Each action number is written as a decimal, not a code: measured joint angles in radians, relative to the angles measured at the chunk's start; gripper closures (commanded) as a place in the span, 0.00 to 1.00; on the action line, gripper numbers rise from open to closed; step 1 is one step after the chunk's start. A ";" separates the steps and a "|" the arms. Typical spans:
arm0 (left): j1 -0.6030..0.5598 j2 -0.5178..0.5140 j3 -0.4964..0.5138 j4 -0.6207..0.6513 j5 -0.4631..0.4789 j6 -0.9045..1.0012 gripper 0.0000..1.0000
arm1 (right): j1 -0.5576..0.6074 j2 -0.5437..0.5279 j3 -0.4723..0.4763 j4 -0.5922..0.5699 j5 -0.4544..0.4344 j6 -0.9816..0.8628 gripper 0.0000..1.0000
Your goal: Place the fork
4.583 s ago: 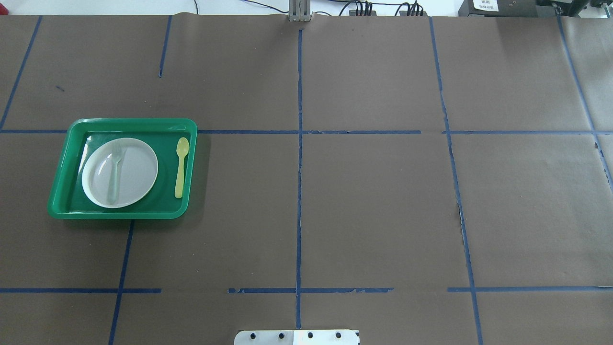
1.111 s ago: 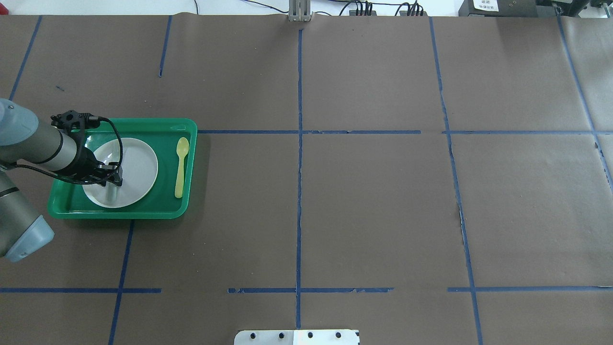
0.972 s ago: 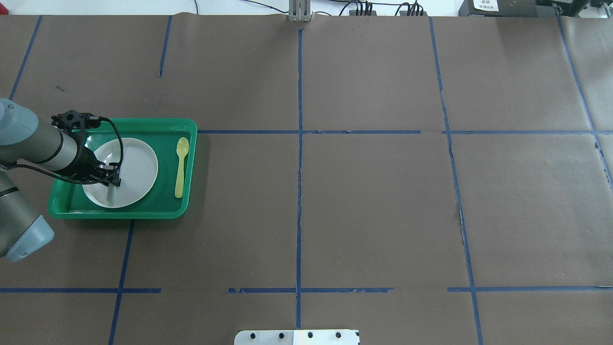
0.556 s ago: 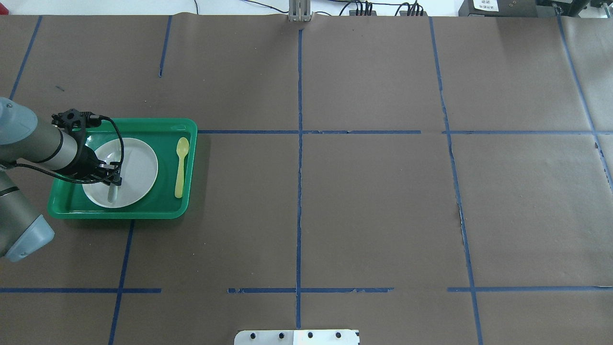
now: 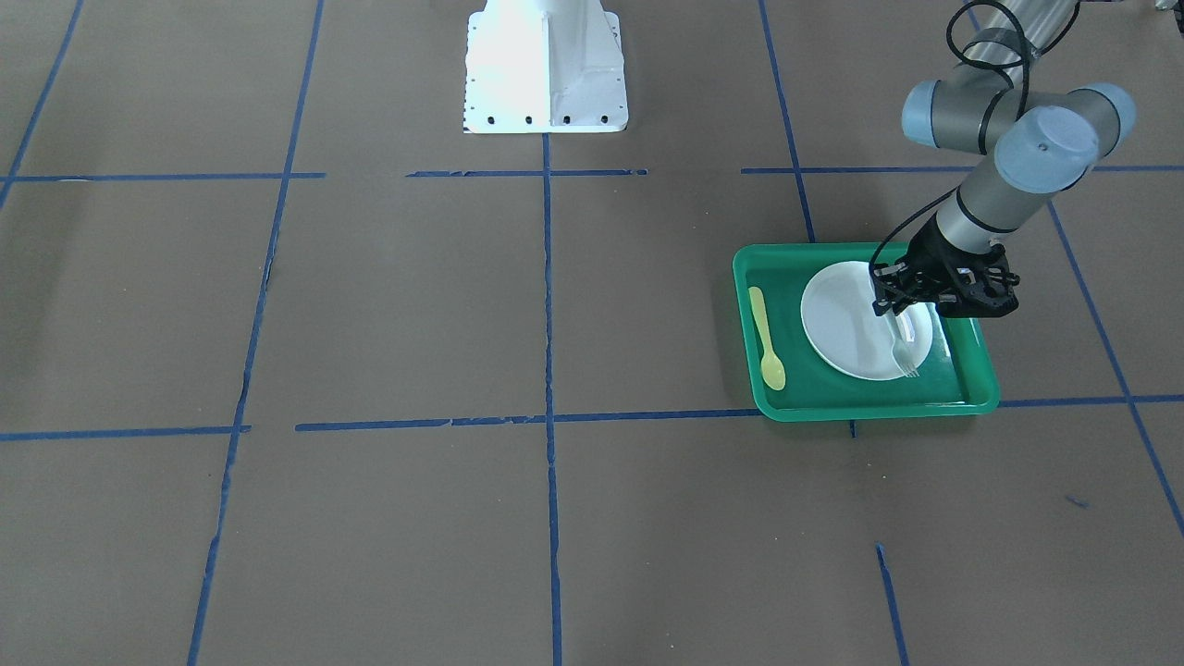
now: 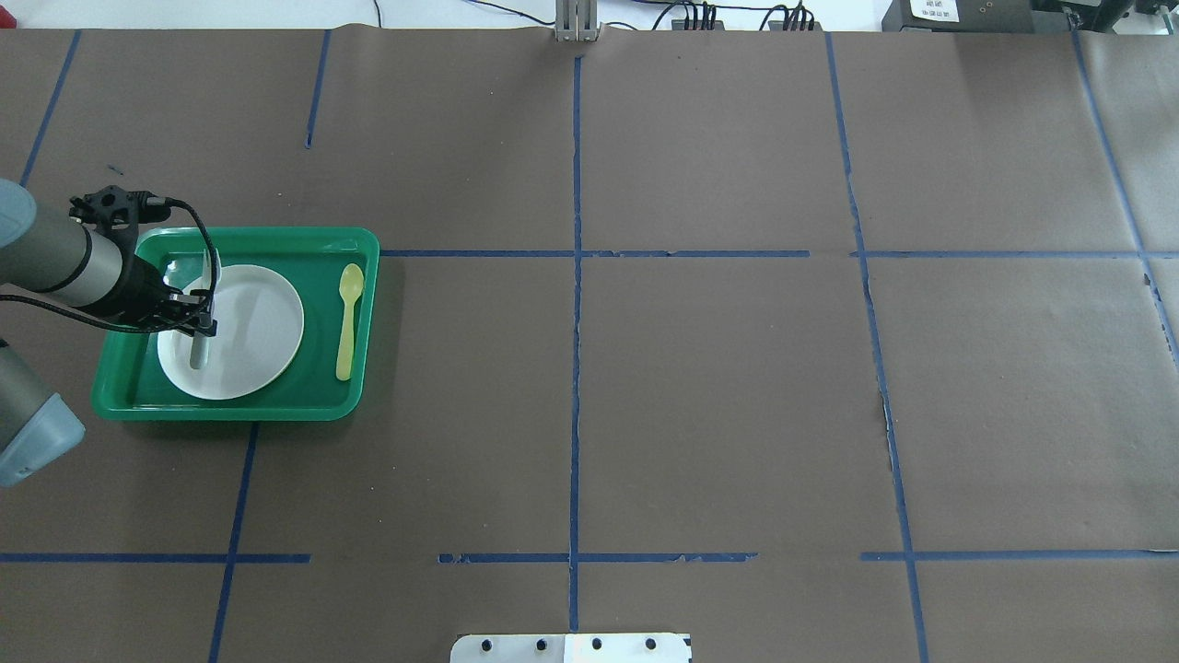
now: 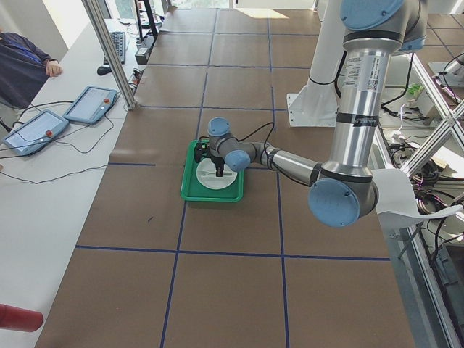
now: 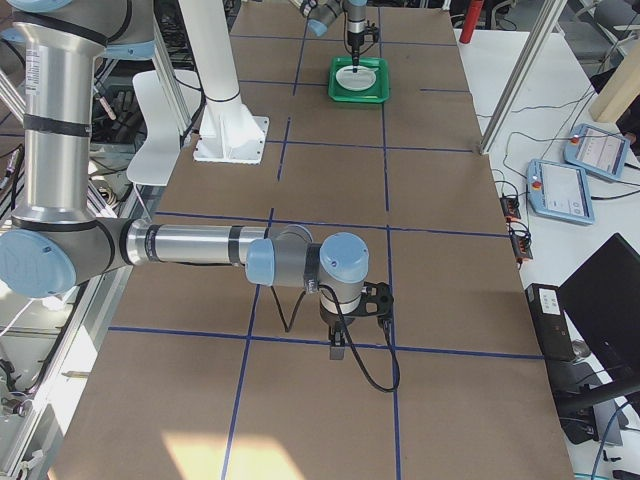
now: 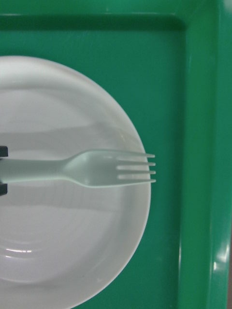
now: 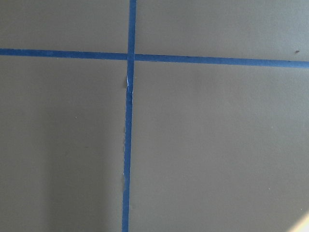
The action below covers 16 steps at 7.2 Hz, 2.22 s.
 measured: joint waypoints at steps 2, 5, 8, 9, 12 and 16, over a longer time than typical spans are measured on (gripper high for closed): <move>-0.054 0.044 0.002 -0.001 -0.020 0.092 1.00 | 0.000 0.000 0.000 0.000 0.000 0.000 0.00; -0.061 0.076 0.039 -0.012 -0.022 0.145 0.90 | 0.000 0.000 0.000 0.000 0.000 0.000 0.00; -0.059 0.077 0.039 -0.011 -0.025 0.148 0.01 | 0.000 0.000 0.000 0.000 0.000 0.000 0.00; -0.059 0.078 0.035 -0.009 -0.026 0.149 0.00 | 0.000 0.000 0.000 0.000 0.000 0.000 0.00; -0.089 0.085 0.022 -0.001 -0.027 0.149 0.00 | 0.000 0.000 0.000 0.000 0.000 0.000 0.00; -0.336 0.185 -0.006 0.094 -0.136 0.488 0.00 | 0.000 0.000 0.000 0.000 0.000 0.000 0.00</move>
